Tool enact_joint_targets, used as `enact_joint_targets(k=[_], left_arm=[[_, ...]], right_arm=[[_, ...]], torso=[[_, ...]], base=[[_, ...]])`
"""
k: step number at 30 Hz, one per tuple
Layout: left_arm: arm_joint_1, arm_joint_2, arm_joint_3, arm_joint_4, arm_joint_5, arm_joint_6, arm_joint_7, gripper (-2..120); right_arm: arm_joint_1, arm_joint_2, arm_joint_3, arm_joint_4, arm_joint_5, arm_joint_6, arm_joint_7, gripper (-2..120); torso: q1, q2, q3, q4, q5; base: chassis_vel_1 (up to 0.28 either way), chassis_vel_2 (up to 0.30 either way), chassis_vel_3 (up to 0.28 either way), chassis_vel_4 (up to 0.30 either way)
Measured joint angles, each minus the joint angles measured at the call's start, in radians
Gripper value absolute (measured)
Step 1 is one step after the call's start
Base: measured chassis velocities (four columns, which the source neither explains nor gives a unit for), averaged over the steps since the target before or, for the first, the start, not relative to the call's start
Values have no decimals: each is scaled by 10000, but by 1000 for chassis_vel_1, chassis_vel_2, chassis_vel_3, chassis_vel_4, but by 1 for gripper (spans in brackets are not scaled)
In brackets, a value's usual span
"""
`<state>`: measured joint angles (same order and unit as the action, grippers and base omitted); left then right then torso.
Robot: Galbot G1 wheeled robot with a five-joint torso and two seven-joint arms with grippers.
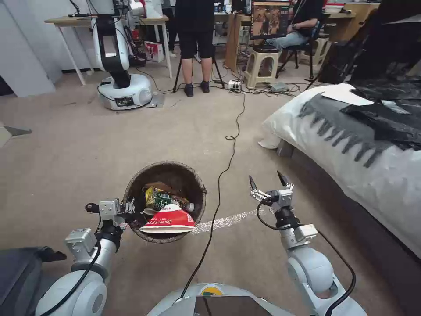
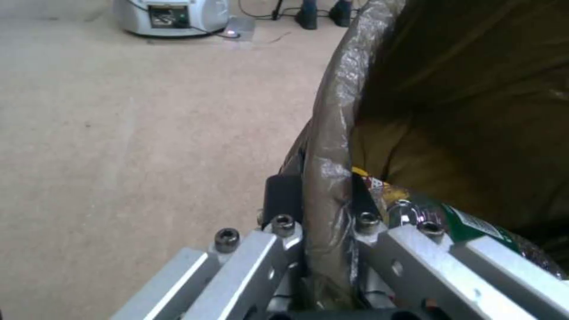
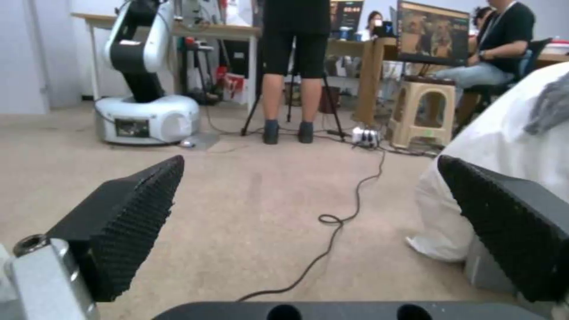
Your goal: Pick up the trash bin, then pick up the garbage from the floor and place it into the trash bin.
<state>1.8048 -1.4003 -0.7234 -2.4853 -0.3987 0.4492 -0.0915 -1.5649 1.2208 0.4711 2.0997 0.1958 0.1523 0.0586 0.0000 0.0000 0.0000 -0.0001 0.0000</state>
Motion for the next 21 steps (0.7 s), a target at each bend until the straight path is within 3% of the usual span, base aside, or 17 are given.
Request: enact_joint_targets(k=[21], left_arm=[[-46, 36, 6, 64, -12, -9, 19, 0]], right_arm=[[39, -41, 88, -58, 53, -57, 54, 100]], torso=[[0, 0, 0, 0, 0]], base=[[49, 50, 57, 53]])
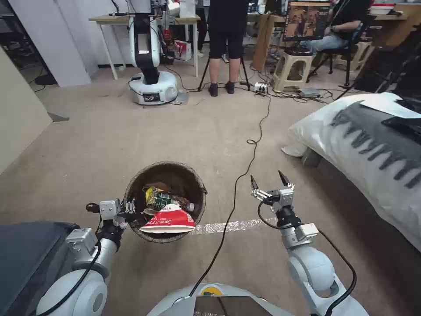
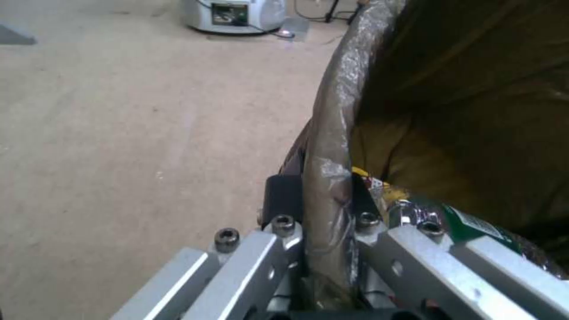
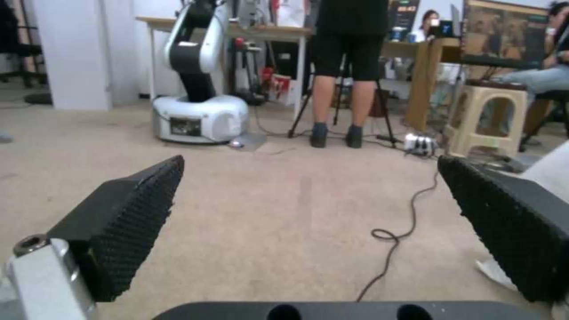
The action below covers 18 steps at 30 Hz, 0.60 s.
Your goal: Pick up the trash bin, then pick up the garbage from the floor and place it into the trash bin.
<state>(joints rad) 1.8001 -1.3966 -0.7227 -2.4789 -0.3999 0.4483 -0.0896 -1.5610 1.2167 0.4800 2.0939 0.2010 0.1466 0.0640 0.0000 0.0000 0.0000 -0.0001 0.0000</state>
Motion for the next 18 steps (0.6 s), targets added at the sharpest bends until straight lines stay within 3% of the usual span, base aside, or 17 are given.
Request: enact_joint_targets(k=[18], left_arm=[[13, 76, -5, 30, 23, -207, -26, 0]], right_arm=[[106, -48, 273, -79, 183, -35, 65, 100]], torso=[[0, 0, 0, -2, 0]], base=[[31, 33, 33, 32]])
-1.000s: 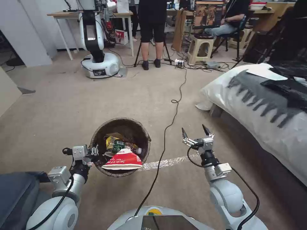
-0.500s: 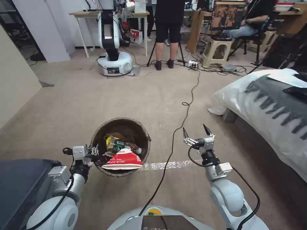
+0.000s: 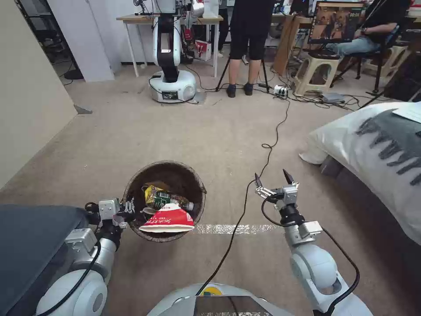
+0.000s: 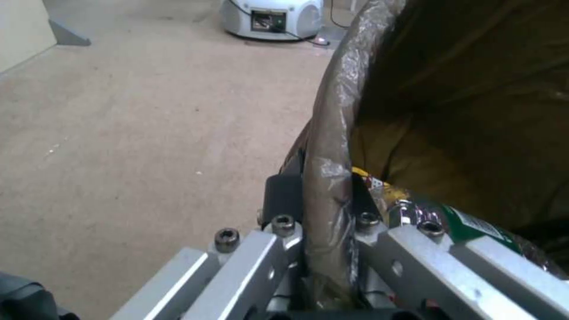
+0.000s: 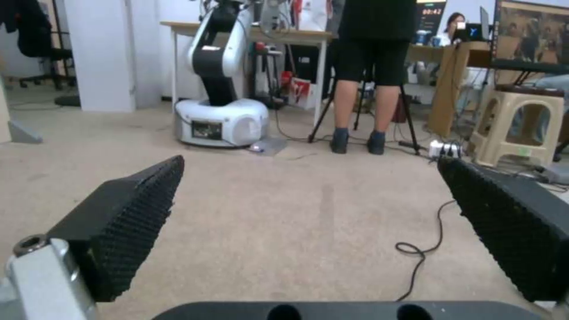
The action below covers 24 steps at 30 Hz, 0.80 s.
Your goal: Pick up the trash bin, then pick up the garbage from the floor and place it into the trash bin.
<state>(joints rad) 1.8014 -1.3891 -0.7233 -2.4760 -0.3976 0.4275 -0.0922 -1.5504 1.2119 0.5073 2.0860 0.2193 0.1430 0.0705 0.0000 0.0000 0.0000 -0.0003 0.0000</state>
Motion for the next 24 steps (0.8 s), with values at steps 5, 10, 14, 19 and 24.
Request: enact_joint_targets(k=[5, 10, 14, 19, 24], left_arm=[[3, 159, -30, -141, -148, 416, 3, 0], [21, 351, -109, -229, -686, 1525, -266, 0], [-6, 580, -260, -229, -1293, 2320, -840, 0], [-69, 777, -434, -236, -1833, 2880, -1321, 0], [-167, 939, -579, -241, -2577, 3073, -1778, 0]], right_arm=[[17, -26, 30, -34, 35, -9, 10, 100], [31, -19, 23, -78, 35, -11, 10, 100], [33, -12, 14, -104, 35, -11, 8, 100], [31, -8, 17, -131, 36, -2, 6, 100], [19, -25, 4, -158, 35, 27, -17, 100]], torso=[[0, 0, 0, 2, -1], [0, 0, 0, 3, -1], [0, 0, 0, 4, -1], [0, 0, 0, 3, -1], [0, 0, 0, 3, -1]], base=[[0, 0, 0, 0], [0, 0, 0, 0], [0, 0, 0, 0], [0, 0, 0, 0], [0, 0, 0, 0]])
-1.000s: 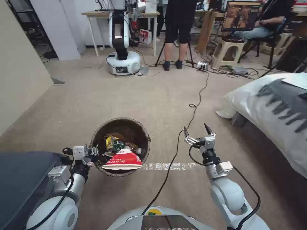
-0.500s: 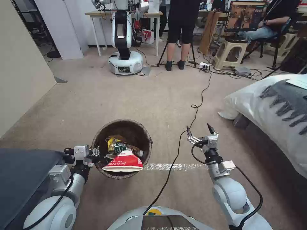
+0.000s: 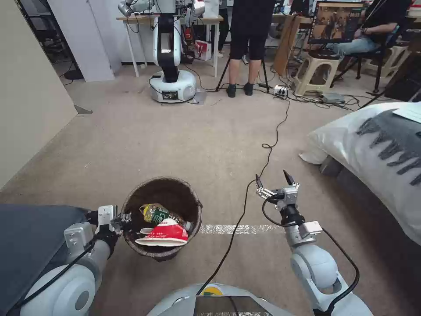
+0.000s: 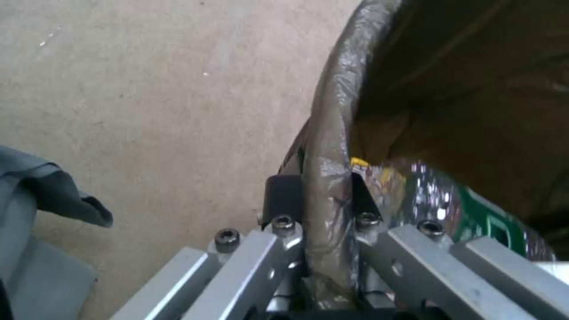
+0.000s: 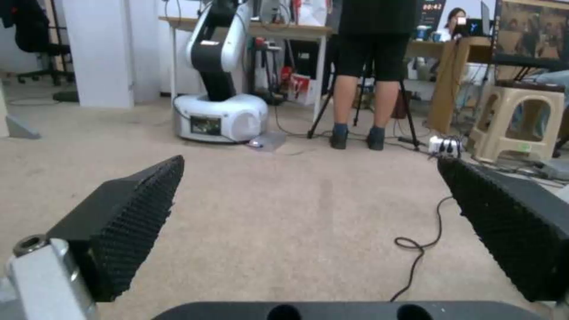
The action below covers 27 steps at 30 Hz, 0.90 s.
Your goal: Pick up the trash bin, then pick up the garbage from the floor and place it into the trash bin.
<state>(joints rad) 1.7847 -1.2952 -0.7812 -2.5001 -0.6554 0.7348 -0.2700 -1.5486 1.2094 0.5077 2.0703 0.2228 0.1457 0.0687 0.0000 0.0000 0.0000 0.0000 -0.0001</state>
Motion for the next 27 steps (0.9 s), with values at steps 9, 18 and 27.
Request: enact_joint_targets(k=[9, 18, 27], left_arm=[[-111, 18, 117, -7, -732, 2, -556, 0], [-289, 333, 272, 219, -1520, 12, -1010, 0], [-541, 700, 311, 741, -1774, 73, -1126, 0]], right_arm=[[31, 33, -25, -93, -3, 62, -28, 100], [41, 88, -57, -169, -30, 95, -49, 100], [67, 98, -148, -232, -65, 106, -63, 100]], torso=[[0, 0, 0, 0, 0], [0, 0, 0, 1, 0], [0, 0, 0, -1, 0]], base=[[0, 0, 0, 0], [0, 0, 0, 0], [0, 0, 0, 0]])
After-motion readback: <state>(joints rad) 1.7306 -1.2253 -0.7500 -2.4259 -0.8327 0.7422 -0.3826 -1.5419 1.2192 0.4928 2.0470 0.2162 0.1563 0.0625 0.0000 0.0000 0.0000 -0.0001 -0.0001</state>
